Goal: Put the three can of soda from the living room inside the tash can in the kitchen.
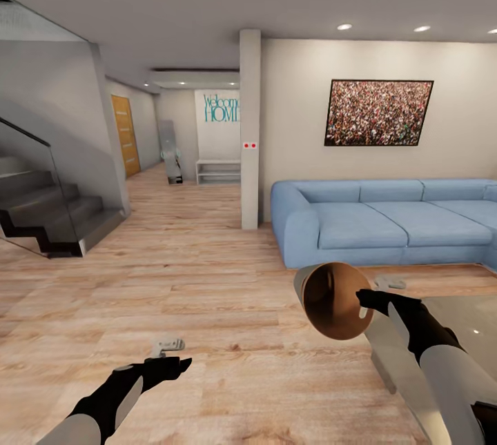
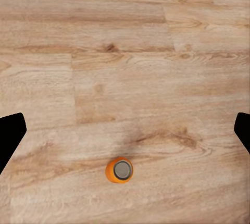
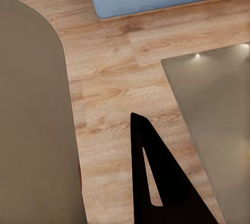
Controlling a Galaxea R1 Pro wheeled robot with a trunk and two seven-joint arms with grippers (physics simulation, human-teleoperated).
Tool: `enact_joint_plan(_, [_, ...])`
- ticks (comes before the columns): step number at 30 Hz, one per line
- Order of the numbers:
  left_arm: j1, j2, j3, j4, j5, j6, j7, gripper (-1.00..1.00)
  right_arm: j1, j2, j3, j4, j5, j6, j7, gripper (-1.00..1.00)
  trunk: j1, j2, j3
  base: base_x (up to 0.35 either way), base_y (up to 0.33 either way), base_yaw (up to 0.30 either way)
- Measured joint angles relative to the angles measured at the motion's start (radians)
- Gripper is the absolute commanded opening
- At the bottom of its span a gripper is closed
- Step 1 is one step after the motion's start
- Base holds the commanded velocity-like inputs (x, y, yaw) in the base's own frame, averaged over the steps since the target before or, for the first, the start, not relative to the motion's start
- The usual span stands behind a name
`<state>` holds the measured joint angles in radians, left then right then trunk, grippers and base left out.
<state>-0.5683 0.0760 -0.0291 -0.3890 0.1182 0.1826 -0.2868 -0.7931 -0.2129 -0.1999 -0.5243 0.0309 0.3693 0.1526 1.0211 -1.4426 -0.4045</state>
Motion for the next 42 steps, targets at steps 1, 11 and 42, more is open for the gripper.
enact_joint_plan(1, [0.000,0.000,0.000,0.000,0.000,-0.003,0.000,1.00,0.000,0.000,0.000,0.000,0.000,0.000,0.000,-1.00,0.004,-0.007,-0.003,0.000,0.000,0.000])
enact_joint_plan(11, [0.000,-0.001,-0.001,0.001,-0.003,-0.034,-0.002,1.00,-0.001,-0.012,-0.002,-0.012,-0.001,0.001,0.002,-1.00,0.042,-0.077,-0.034,0.000,0.000,0.000])
enact_joint_plan(42, [0.001,-0.001,-0.003,0.001,-0.005,-0.052,0.000,1.00,0.000,-0.009,-0.004,-0.042,-0.005,0.041,0.011,-1.00,0.161,-0.294,-0.132,0.000,0.000,0.000])
